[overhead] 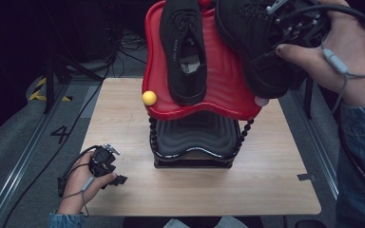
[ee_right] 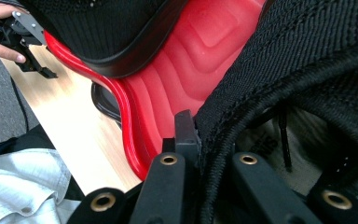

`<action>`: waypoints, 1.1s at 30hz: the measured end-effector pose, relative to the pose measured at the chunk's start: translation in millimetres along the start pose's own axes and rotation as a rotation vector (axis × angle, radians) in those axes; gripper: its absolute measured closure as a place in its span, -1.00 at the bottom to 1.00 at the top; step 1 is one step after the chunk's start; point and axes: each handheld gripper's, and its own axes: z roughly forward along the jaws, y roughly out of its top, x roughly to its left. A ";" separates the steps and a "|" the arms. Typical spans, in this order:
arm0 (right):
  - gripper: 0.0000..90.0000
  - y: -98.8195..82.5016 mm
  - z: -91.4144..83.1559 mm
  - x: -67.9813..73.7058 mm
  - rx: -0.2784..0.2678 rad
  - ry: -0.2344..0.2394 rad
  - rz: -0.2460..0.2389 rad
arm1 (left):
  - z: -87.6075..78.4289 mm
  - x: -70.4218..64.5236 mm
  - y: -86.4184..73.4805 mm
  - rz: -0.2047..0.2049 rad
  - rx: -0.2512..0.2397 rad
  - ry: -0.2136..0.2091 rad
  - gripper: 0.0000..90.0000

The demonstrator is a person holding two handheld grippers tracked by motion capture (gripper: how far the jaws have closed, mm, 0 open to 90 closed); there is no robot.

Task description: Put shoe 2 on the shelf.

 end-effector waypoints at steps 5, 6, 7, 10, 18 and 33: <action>0.92 7.3 8.1 1.9 0.004 -0.007 -0.008 | -0.9 -0.2 -2.4 -0.006 -0.004 0.001 -0.24; 0.92 8.1 9.1 2.4 0.004 -0.009 -0.009 | -1.2 -0.3 -2.8 -0.007 -0.005 0.000 -0.24; 0.92 9.4 10.7 2.8 0.006 -0.009 -0.008 | -1.3 -0.4 -3.1 -0.008 -0.005 0.002 -0.24; 0.92 12.0 12.8 4.5 0.002 -0.021 -0.008 | -1.7 -0.5 -3.4 -0.005 -0.004 0.007 -0.24; 0.89 19.2 22.6 14.4 0.019 -0.039 -0.013 | -0.7 -0.9 -2.4 0.000 0.000 0.007 -0.24; 0.82 31.6 41.3 28.3 0.022 -0.008 -0.037 | 0.6 -0.4 -1.0 0.000 -0.002 -0.006 -0.24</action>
